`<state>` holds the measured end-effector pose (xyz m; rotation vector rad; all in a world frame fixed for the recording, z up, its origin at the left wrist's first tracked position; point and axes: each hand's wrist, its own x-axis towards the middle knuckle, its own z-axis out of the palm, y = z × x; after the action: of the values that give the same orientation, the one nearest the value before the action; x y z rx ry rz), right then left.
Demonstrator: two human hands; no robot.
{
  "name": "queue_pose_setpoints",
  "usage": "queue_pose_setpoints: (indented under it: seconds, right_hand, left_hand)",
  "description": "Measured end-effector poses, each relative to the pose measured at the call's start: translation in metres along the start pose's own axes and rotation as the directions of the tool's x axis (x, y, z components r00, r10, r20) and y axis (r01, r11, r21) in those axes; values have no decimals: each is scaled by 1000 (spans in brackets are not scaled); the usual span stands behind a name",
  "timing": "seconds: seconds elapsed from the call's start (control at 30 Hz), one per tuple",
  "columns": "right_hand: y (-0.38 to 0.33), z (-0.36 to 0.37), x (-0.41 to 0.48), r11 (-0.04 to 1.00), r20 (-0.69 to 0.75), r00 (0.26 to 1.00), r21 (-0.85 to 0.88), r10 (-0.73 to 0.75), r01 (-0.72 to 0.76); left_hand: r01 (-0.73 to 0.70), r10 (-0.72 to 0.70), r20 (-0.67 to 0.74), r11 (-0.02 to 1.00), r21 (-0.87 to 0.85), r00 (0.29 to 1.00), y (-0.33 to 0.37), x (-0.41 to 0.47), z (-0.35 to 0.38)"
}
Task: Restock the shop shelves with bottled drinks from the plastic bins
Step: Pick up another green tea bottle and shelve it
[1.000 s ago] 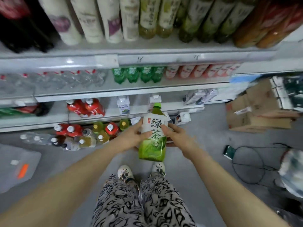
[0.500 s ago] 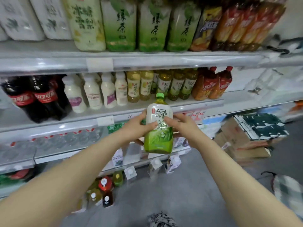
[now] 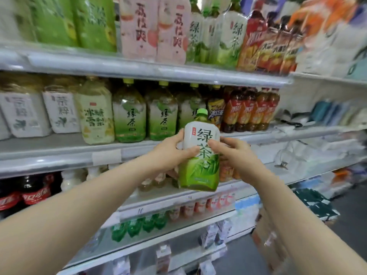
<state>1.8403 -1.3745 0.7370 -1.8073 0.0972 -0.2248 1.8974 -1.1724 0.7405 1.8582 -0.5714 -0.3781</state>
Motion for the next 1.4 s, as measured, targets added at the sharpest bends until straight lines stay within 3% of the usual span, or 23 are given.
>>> queue_pose_setpoints:
  seconds: [0.33,0.7,0.8,0.97,1.27,1.4]
  right_hand:
    - [-116,-75,53,959,-29,961,-78,-275,272]
    - [-196,-101,137,885,-32,885,11,-465,466]
    - [-205,-103,162,864,-36,863,8,-503,504]
    - [-214,-106,197,816,13,817,-48,-576,576]
    - [-205,-96,235,735,111,746,-125,-657,666]
    - [-199,-92,246,701,113,727,-200,-678,685]
  left_hand:
    - [-234,249,-132,965,117,959,126,55,-14]
    - [-334,376,-288,924,185,881,205,119,-55]
    - [-373,437,-341,896,239,832,216,135,-64]
    - [-340,572,-424,793,506,702,228,155,-76]
    - [-301,663,-550,734,608,507,208,179,-78]
    - [-251,680,-559,714,654,476,200,183,-76]
